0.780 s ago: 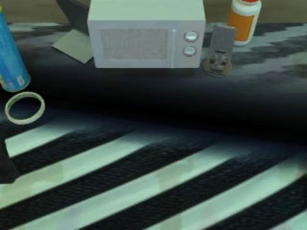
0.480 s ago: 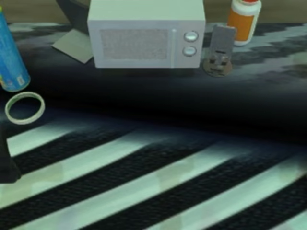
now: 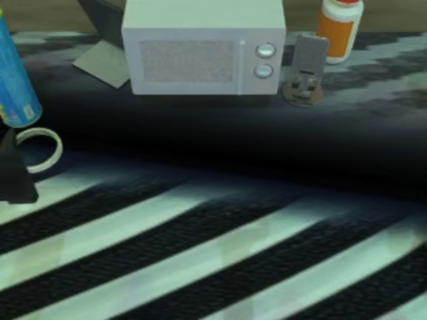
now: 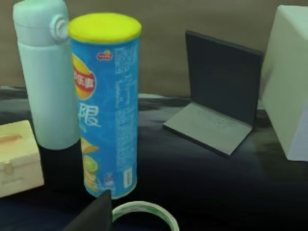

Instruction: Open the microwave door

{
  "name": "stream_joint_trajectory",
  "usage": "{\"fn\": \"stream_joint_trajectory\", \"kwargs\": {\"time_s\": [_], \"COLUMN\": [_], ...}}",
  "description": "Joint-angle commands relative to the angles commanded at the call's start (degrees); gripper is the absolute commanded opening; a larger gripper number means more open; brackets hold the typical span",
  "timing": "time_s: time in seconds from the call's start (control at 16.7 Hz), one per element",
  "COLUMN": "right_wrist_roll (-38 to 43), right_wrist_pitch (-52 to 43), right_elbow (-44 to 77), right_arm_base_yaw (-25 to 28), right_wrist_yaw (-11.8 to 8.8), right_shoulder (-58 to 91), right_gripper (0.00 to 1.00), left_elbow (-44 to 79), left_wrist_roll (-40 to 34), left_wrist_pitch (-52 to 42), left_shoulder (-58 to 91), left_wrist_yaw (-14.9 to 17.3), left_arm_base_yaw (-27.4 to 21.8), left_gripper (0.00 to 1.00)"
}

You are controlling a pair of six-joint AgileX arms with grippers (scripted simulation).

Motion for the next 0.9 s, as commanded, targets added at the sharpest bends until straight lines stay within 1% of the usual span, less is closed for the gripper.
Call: {"fn": "stream_joint_trajectory", "kwargs": {"time_s": [0.66, 0.9], "right_wrist_roll": [0.00, 0.00], "right_wrist_pitch": [0.00, 0.00], "right_elbow": [0.00, 0.00], "right_arm_base_yaw": [0.00, 0.00], "right_wrist_yaw": [0.00, 0.00], "right_shoulder": [0.00, 0.00], "right_gripper": [1.00, 1.00], "left_elbow": [36.86, 48.96], "left_wrist_roll": [-11.11, -14.69], "left_wrist_pitch": [-0.20, -0.38], "left_shoulder": [48.88, 65.42], "left_wrist_yaw": [-17.91, -23.82], "left_arm_base_yaw": [-20.46, -27.26], "left_gripper": [1.00, 1.00]}}
